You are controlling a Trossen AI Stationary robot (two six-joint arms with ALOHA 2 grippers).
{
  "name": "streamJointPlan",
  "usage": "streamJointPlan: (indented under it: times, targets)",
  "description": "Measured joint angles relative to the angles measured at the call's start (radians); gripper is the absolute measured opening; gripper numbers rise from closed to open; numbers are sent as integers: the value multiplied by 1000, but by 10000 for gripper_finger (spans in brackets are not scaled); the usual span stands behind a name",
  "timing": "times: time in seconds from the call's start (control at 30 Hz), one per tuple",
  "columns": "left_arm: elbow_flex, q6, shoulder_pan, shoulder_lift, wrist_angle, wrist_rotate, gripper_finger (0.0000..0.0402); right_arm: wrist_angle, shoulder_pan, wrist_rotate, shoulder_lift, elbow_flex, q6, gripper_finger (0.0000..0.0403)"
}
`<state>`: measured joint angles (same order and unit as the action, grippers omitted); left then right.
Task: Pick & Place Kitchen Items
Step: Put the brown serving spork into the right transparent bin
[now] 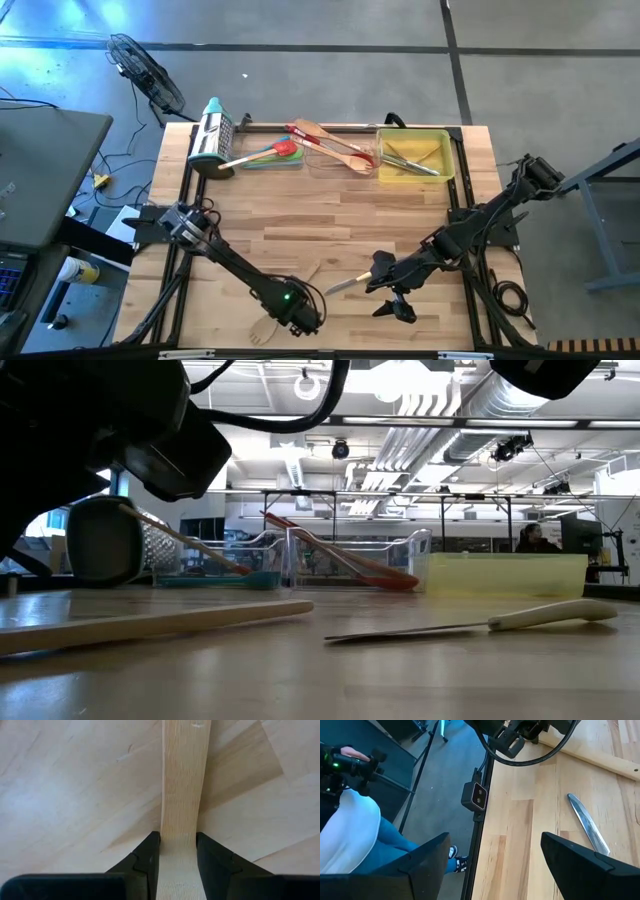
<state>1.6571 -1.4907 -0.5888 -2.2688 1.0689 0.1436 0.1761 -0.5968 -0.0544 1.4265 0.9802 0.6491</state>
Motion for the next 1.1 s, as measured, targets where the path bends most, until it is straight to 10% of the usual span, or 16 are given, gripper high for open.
streamJointPlan:
  times: [0.77, 1.1]
  targets:
    - [317, 57, 7, -14, 367, -96, 94, 11, -12, 6, 0, 0, -3, 305]
    - [632, 48, -6, 2, 504, -380, 94, 67, -12, 91, -10, 0, 152, 305]
